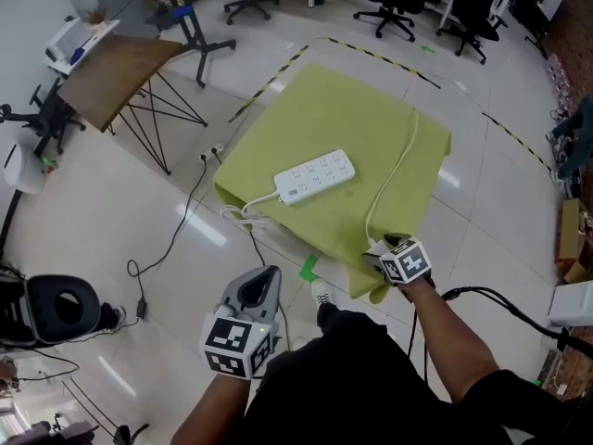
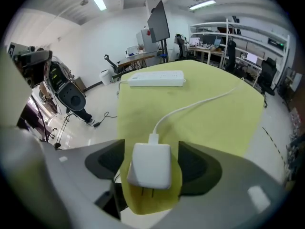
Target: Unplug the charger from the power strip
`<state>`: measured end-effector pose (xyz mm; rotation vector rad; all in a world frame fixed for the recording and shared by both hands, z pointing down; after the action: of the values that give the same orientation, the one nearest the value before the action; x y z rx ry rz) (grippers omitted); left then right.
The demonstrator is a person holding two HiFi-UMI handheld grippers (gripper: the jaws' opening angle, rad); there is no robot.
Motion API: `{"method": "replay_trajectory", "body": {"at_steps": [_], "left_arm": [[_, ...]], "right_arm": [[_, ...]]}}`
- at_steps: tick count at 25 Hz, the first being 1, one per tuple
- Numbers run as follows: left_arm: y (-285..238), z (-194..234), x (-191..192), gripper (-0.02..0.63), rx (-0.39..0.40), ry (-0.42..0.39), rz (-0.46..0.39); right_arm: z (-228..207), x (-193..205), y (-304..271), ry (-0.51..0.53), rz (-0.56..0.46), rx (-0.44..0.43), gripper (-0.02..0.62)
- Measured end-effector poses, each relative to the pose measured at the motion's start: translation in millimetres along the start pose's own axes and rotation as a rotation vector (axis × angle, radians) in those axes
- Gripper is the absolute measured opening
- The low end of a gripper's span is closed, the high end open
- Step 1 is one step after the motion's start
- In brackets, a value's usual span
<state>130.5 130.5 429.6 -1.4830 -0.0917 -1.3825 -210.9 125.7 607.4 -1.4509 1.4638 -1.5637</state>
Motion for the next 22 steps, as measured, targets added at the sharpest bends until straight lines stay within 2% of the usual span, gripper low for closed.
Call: {"method": "replay_trajectory", "body": {"at_steps": [3,5,7,8,11,14,17,19,22], "left_arm": [[10.7,-2.9,2.1,0.006,-0.006,-0.007,-0.019],[19.9,-5.4,4.7,0.006,-0.008,-0.011,-0.035],[30.7,-8.2,7.6,0.006,-0.005,-0.016,-0.048],[36.4,-10.8,9.8,0.006,-0.002,-0.019,-0.054],[50.9,-25.3,21.0,0.006,0.021,-0.036,-0.069],[57.9,-40.7,31.2,0.006,0.056,-0.054,-0.075],[62.1,-53.8,38.0,0.006,0.083,-0.058,-0.074],[69.7,-64.5,40.9,0.006,0.092,-0.061,-0.085],[80.1,-76.8,42.1,0.006,0.089,-0.067,-0.113]], "right_arm": [[6.0,0.5,18.8,0.009,-0.052,0.044,0.350],[17.3,-1.3,40.6,0.023,-0.126,0.085,0.347],[34.0,-2.0,71.1,0.014,-0.239,0.113,0.298],[43.5,0.6,88.5,-0.008,-0.307,0.114,0.252],[71.5,23.5,137.9,-0.135,-0.508,0.064,0.002],[101.5,53.1,173.5,-0.241,-0.654,-0.055,0.002],[131.8,79.5,199.8,-0.278,-0.760,-0.166,0.002],[149.7,95.9,214.8,-0.282,-0.781,-0.208,0.002],[168.5,113.6,233.0,-0.257,-0.773,-0.210,0.000]]}}
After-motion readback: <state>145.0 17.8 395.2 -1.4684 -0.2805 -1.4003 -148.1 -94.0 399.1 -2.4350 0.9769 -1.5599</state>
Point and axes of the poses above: the fingertips, and each gripper's own axes: y backward along the fingers, z to its left, x out of its underside, the point moved 10 cm from there along y, backward along the fingers, and after that the axes turned 10 degrees about z, right-handed, at the moved point
